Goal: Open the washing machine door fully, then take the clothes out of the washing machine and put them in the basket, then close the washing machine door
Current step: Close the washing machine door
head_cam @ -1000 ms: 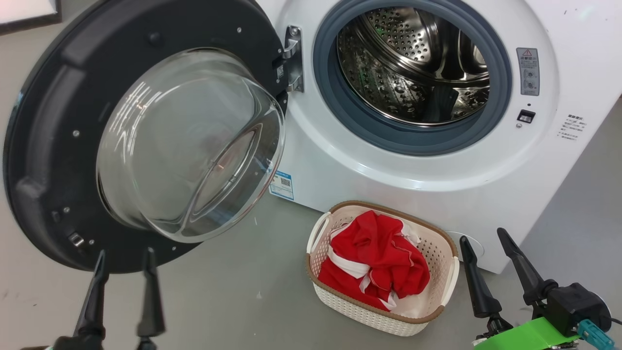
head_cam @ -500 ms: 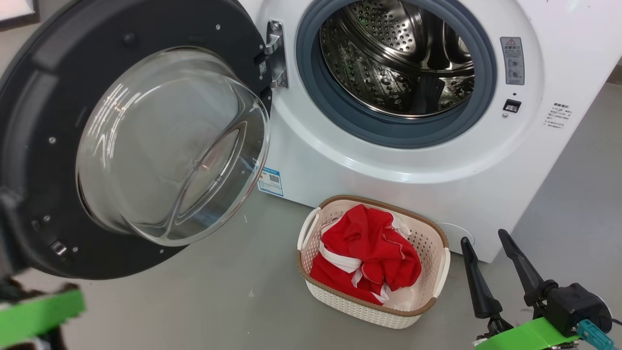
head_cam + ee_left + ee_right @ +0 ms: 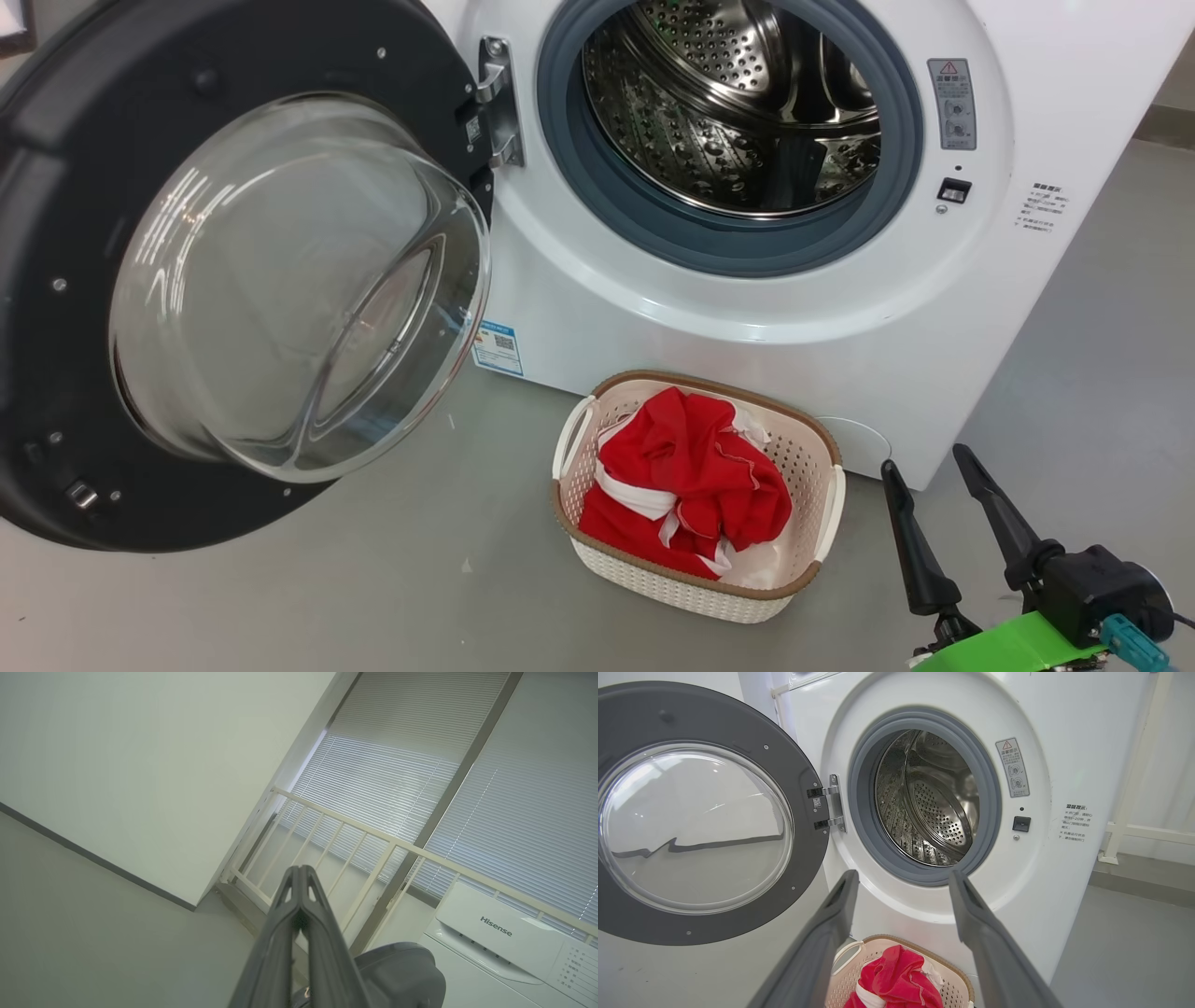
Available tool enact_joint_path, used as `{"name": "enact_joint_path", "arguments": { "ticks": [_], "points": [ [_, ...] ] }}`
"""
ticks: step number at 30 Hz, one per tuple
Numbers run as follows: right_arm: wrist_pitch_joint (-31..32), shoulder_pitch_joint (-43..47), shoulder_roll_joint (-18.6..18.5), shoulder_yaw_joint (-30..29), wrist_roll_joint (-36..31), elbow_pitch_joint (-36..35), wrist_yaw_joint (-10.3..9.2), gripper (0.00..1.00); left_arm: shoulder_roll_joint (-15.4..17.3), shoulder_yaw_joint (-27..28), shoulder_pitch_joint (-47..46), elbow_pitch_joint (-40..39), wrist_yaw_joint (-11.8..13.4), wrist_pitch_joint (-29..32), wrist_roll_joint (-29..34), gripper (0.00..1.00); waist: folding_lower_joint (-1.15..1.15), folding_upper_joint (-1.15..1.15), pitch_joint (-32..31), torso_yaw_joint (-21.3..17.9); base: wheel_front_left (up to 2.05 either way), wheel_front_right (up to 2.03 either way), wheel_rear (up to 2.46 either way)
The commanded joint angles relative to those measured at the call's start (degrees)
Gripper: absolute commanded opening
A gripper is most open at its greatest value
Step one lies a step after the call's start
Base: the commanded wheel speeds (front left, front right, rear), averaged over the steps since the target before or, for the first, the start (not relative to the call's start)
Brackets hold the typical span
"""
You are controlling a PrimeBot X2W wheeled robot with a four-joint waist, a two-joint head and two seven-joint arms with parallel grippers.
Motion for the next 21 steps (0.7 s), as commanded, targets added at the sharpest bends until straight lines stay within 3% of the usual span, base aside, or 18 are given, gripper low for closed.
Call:
{"name": "enact_joint_path", "arguments": {
  "ticks": [1, 12, 21],
  "points": [
    [-0.29, -1.70, -0.63, 1.35, -0.78, -1.31, 0.28, 1.00, 4.11, 1.53, -3.62, 0.87, -0.36, 0.98, -0.81, 0.00, 0.00, 0.00, -0.02, -0.21, 0.00, 0.00, 0.00],
    [1.43, -1.90, -0.63, 1.86, -1.94, -2.53, 0.28, 1.00, 10.82, 2.43, -17.40, 24.09, 0.62, 11.97, -7.52, 0.00, 0.00, 0.00, 0.76, -1.91, 0.00, 0.00, 0.00],
    [2.33, -1.71, -0.63, 2.39, -2.38, -3.39, 0.28, 1.00, 12.29, 3.66, -22.68, 37.15, 2.03, 21.47, -12.16, 0.00, 0.00, 0.00, 1.00, -2.67, 0.00, 0.00, 0.00]
  ]
}}
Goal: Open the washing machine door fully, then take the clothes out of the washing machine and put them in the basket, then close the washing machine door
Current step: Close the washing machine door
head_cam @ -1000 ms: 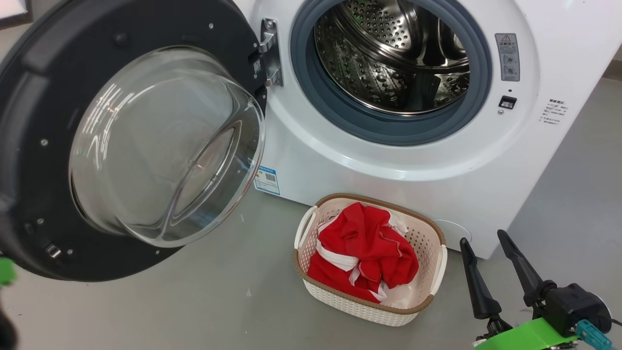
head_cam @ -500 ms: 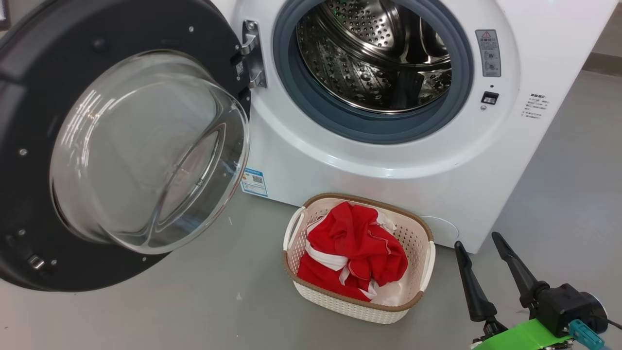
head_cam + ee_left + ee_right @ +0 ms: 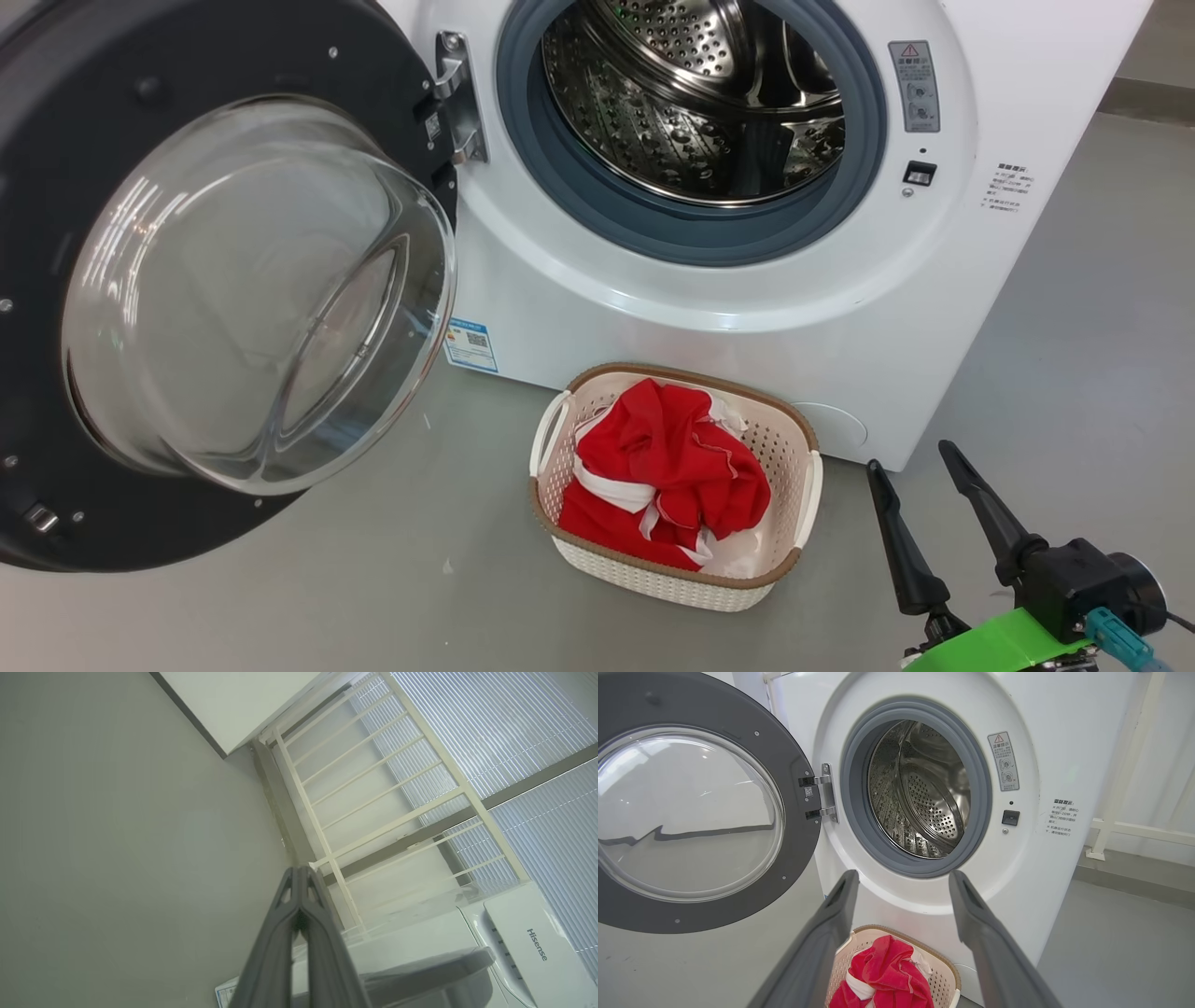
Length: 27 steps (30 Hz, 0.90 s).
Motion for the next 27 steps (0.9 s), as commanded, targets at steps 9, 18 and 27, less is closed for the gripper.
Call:
{"name": "enact_joint_path", "arguments": {
  "ticks": [9, 18, 27],
  "points": [
    [-0.24, -1.16, -0.61, 1.94, 0.18, -1.67, 0.28, 1.00, 3.60, -2.05, -1.27, 4.07, -2.05, 9.74, -0.74, 0.00, 0.00, 0.00, -0.60, -0.20, 0.00, 0.00, 0.00],
    [-0.66, -1.36, -0.61, 2.92, 0.56, -1.50, 0.28, 1.00, 1.95, -4.54, -0.38, 5.14, -4.58, 15.13, -0.64, 0.00, 0.00, 0.00, -0.63, -0.48, 0.00, 0.00, 0.00],
    [-1.21, -1.48, -0.61, 2.61, 1.22, -1.01, 0.28, 1.00, -0.14, -3.13, 0.96, 3.25, -6.96, 20.66, -4.66, 0.00, 0.00, 0.00, -0.50, -0.13, 0.00, 0.00, 0.00]
  ]
}}
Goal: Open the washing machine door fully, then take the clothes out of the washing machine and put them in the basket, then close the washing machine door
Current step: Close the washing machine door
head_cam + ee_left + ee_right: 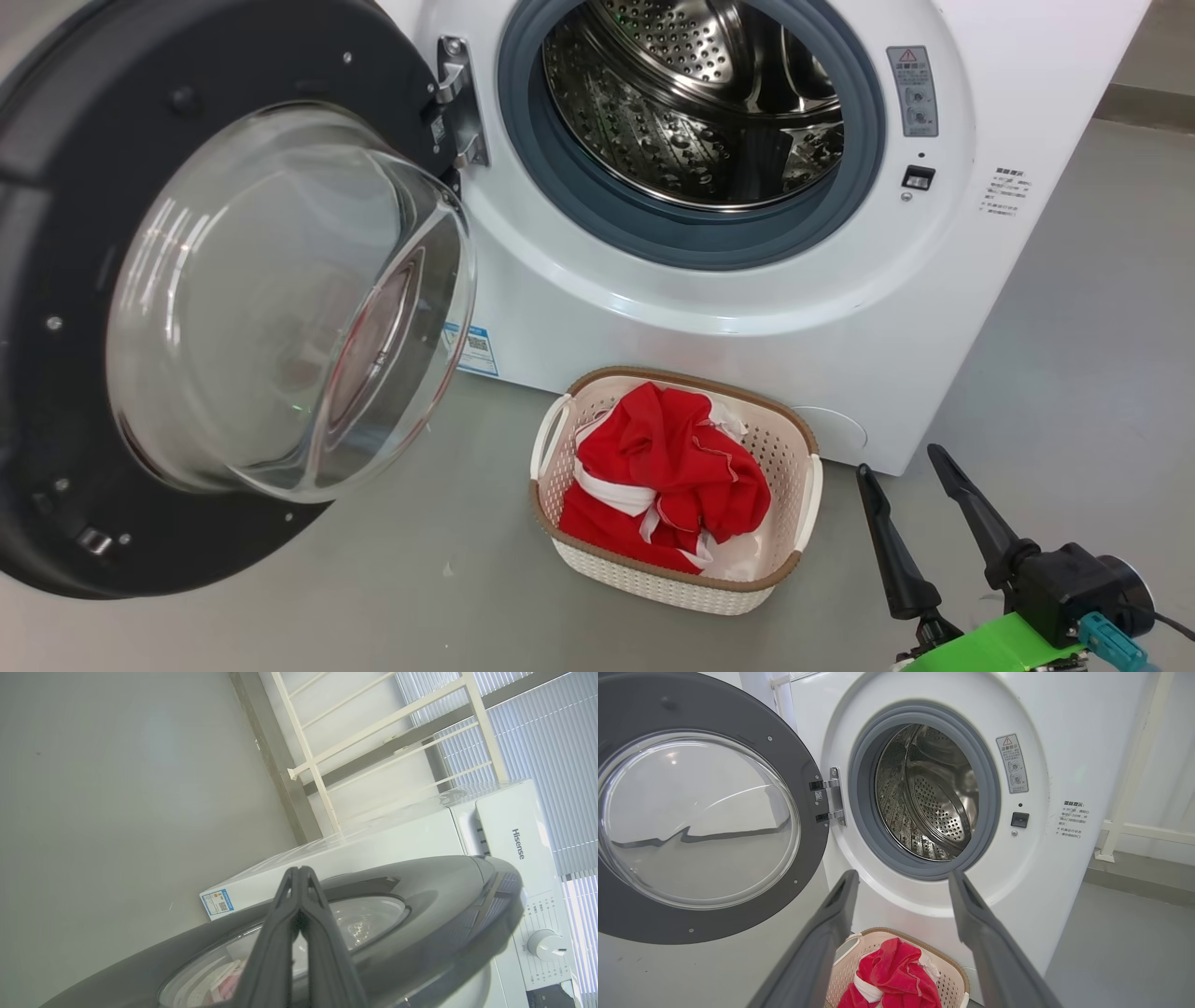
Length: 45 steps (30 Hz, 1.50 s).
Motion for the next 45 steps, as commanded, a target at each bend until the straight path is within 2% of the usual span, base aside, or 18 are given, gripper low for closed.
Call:
{"name": "enact_joint_path", "arguments": {
  "ticks": [1, 7, 15, 21, 22, 29, 35, 45],
  "points": [
    [-0.81, -1.50, -0.60, 1.30, 0.64, -1.18, 0.28, 1.00, 0.81, 0.43, 0.84, -1.64, -1.01, 1.26, -0.74, 0.00, 0.00, 0.00, -0.04, 0.14, 0.00, 0.00, 0.00],
    [-1.35, -1.50, -0.60, 1.24, 1.41, -0.65, 0.28, 1.00, -1.82, 1.20, 3.57, -6.06, -2.01, 6.07, -4.02, 0.00, 0.00, 0.00, 0.01, 0.83, 0.00, 0.00, 0.00],
    [-1.83, -1.71, -0.60, 1.58, 2.62, 0.08, 0.28, 1.00, -6.59, 1.82, 9.66, -16.10, -2.16, 11.98, -7.98, 0.00, 0.00, 0.00, -0.22, 1.23, 0.00, 0.00, 0.00],
    [-2.03, -1.99, -0.60, 1.75, 2.77, 0.31, 0.28, 1.00, -11.07, 2.23, 14.68, -27.37, 0.23, 15.49, -10.47, 0.00, 0.00, 0.00, 0.03, 1.00, 0.00, 0.00, 0.00],
    [-2.07, -1.97, -0.60, 1.79, 2.82, 0.29, 0.28, 1.00, -12.73, 2.13, 16.56, -31.86, 1.43, 16.77, -11.19, 0.00, 0.00, 0.00, 0.20, 0.85, 0.00, 0.00, 0.00],
    [-2.16, -2.67, -0.60, 1.80, 2.85, 0.43, 0.28, 1.00, -17.50, 2.09, 21.83, -45.77, 6.34, 20.16, -14.01, 0.00, 0.00, 0.00, 1.25, 0.14, 0.00, 0.00, 0.00],
    [-2.19, -3.37, -0.60, 1.81, 3.14, 0.55, 0.28, 1.00, -19.56, 0.99, 25.65, -53.23, 8.98, 20.80, -15.43, 0.00, 0.00, 0.00, 1.92, -0.81, 0.00, 0.00, 0.00],
    [-2.21, -4.00, -0.60, 1.93, 3.45, 0.08, 0.28, 1.00, -20.66, -3.49, 29.85, -59.76, 10.44, 19.05, -20.17, 0.00, 0.00, 0.00, 2.74, -2.32, 0.00, 0.00, 0.00]
  ]
}}
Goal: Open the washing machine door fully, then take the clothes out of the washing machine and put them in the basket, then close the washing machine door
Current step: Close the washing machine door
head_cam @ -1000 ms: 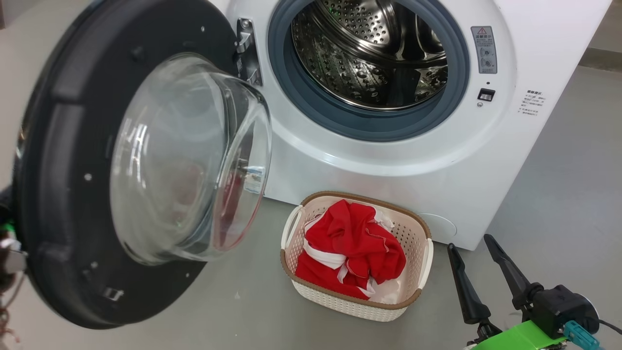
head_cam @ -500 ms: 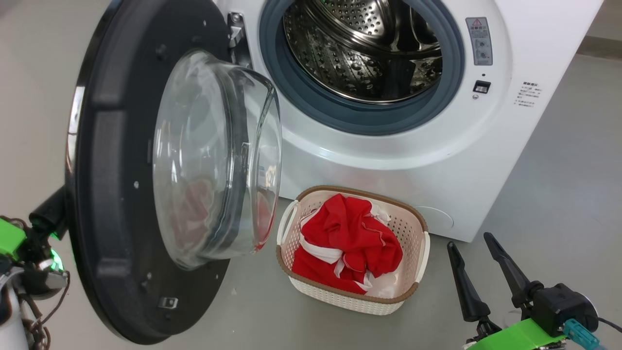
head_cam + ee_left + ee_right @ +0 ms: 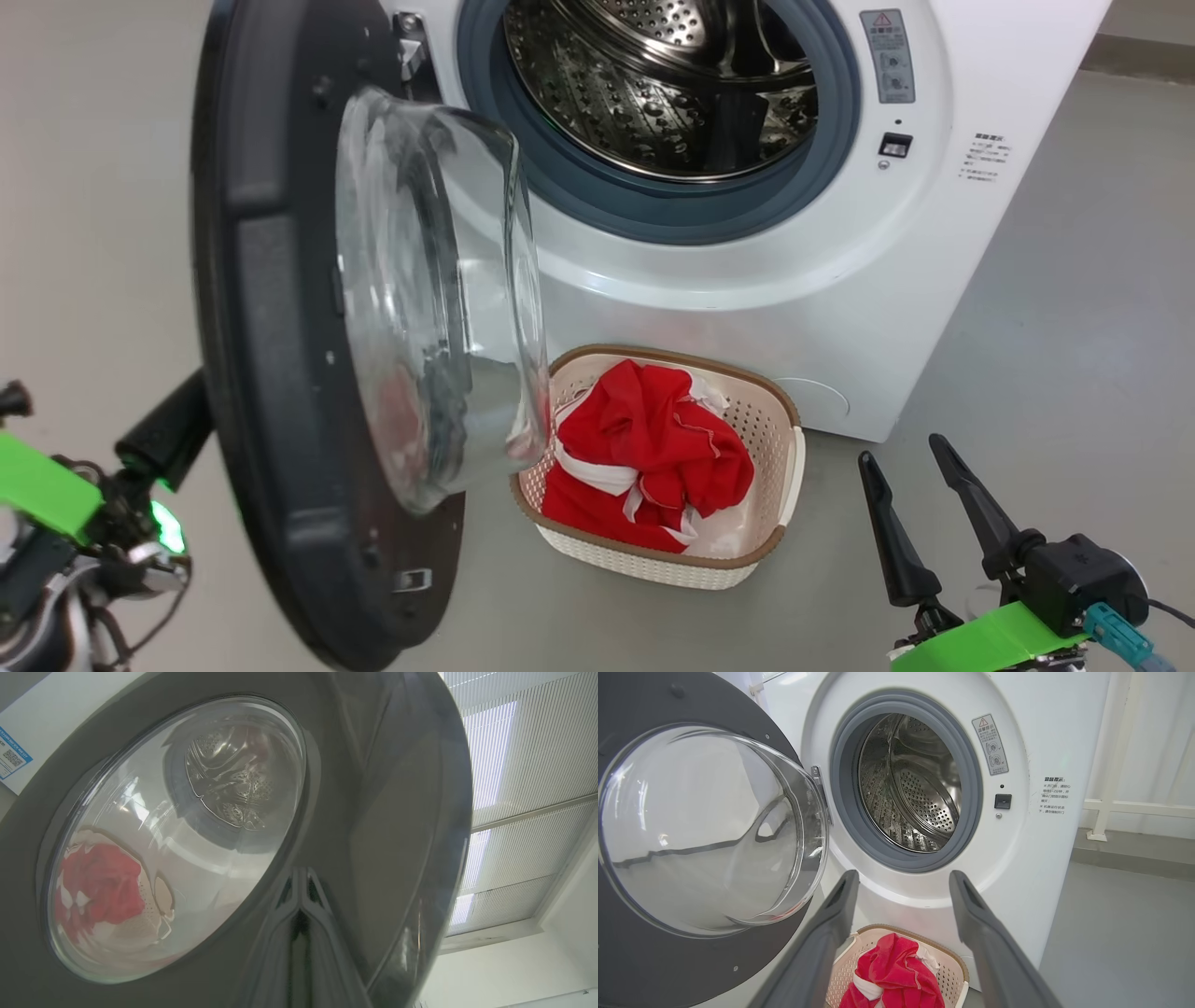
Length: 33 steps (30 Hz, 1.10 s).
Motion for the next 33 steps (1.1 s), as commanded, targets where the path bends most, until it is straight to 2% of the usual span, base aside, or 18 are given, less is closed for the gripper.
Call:
{"name": "enact_joint_path", "arguments": {
  "ticks": [1, 5, 11, 19, 33],
  "points": [
    [-0.53, -2.65, -0.56, 1.66, 0.59, -1.50, 0.28, 1.00, 0.77, -0.35, 0.23, -2.54, 0.14, 0.22, -1.61, 0.00, 0.00, 0.00, 0.22, -0.42, 0.00, 0.00, 0.00],
    [-0.53, -2.88, -0.56, 1.65, 0.65, -1.54, 0.28, 1.00, 0.74, -3.60, 1.74, -3.95, 0.53, -3.37, -5.18, 0.00, 0.00, 0.00, 0.39, -1.35, 0.00, 0.00, 0.00],
    [-0.53, -2.94, -0.56, 1.73, 0.77, -1.43, 0.28, 1.00, 0.73, -7.94, 3.76, -6.17, -0.67, -8.98, -8.58, 0.00, 0.00, 0.00, 0.62, -3.05, 0.00, 0.00, 0.00],
    [-0.53, -3.05, -0.56, 1.97, 1.06, -1.19, 0.28, 1.00, 0.73, -13.29, 5.28, -6.97, -0.67, -11.90, -10.66, 0.00, 0.00, 0.00, 0.61, -5.42, 0.00, 0.00, 0.00],
    [-0.53, -3.40, -0.56, 2.46, 1.01, -1.20, 0.28, 1.00, 0.72, -17.91, 3.83, -5.56, -1.33, -16.80, -14.71, 0.00, 0.00, 0.00, 1.92, -9.50, 0.00, 0.00, 0.00]
  ]
}}
